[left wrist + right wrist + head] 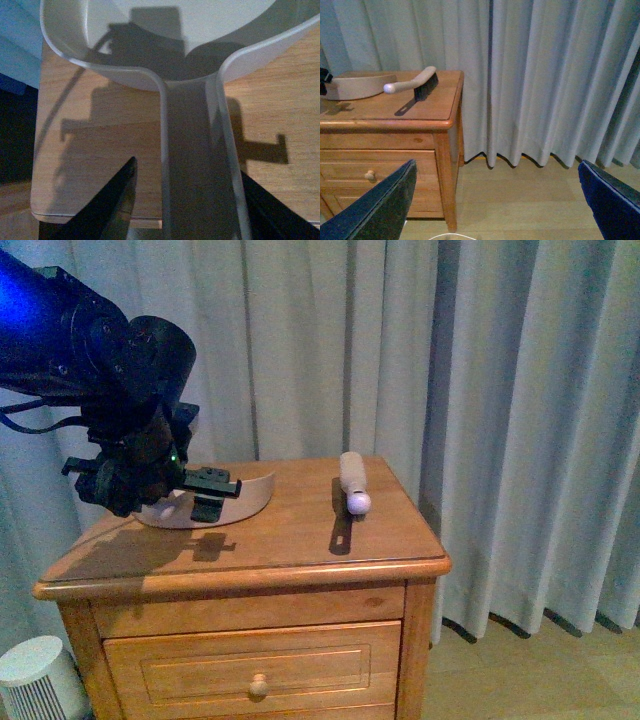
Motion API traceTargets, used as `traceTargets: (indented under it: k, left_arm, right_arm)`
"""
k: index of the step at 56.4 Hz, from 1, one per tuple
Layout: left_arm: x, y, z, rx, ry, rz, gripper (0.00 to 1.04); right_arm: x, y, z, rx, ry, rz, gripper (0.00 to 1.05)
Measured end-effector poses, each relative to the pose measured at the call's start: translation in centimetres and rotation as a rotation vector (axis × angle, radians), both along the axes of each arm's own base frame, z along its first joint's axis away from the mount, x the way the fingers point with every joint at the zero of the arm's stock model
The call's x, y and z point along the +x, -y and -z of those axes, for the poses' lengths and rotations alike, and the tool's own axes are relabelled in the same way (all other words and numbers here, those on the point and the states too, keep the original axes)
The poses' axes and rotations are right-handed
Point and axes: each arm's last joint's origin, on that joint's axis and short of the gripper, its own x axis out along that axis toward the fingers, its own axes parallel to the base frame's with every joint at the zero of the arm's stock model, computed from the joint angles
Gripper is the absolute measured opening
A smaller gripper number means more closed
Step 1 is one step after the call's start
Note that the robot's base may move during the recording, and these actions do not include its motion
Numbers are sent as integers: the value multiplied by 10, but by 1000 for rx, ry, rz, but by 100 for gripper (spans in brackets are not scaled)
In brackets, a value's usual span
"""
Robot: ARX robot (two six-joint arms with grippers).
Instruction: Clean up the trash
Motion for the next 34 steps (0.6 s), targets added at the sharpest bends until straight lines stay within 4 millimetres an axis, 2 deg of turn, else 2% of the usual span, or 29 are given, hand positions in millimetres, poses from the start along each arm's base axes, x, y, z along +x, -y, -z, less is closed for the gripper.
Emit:
traceTargets:
  k: [4, 7, 24, 34]
  left_arm:
    - [0, 0, 0, 2, 0, 1, 34]
    - [0, -1, 0, 3, -1, 1, 29]
    - [-2, -3, 2, -17, 8, 8, 28]
    - [-10, -8, -12, -45, 75, 35, 28]
  right_arm:
    - [0, 0, 0, 0, 0, 0, 97]
    - [0, 0, 0, 0, 0, 0, 97]
    - [0, 0, 0, 0, 0, 0, 97]
    - [0, 0, 0, 0, 0, 0, 97]
